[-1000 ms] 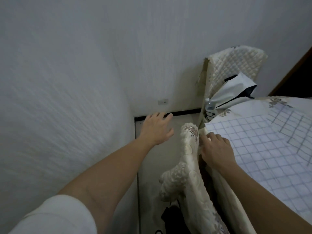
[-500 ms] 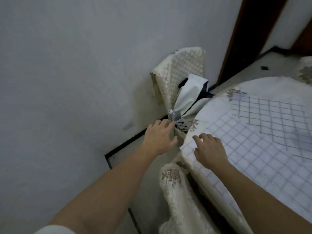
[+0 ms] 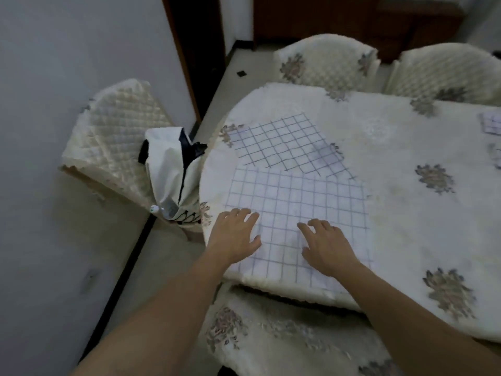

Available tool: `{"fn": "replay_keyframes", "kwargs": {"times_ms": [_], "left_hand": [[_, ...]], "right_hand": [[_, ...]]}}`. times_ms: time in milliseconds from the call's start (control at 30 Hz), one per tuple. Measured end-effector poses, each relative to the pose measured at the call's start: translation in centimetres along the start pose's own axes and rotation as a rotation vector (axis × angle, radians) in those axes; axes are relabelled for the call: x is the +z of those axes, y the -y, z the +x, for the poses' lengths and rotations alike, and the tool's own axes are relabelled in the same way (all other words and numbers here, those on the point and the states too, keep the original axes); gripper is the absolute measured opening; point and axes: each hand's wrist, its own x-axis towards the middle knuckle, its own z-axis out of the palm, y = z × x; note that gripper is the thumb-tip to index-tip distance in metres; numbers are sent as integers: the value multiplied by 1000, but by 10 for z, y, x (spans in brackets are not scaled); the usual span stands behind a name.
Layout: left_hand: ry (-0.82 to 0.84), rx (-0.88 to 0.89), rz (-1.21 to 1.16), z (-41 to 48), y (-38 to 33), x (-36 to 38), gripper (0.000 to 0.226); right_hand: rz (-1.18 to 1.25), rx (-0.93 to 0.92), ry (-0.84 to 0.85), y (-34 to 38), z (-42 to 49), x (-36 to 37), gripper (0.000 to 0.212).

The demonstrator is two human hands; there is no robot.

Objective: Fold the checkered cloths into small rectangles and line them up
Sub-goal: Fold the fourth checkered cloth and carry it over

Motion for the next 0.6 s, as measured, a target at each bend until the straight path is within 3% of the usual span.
{"fn": "replay_keyframes", "kwargs": {"times_ms": [133, 300, 600], "left_hand": [[25, 191, -32, 10, -10, 29, 61], [96, 402, -60, -5, -10, 66, 65], [134, 395, -36, -31, -2, 91, 79]], "right_hand": [[31, 114, 81, -14, -31, 22, 66], [73, 115, 106, -22, -51, 64, 82], [125, 98, 116, -24, -71, 97, 93]]}}
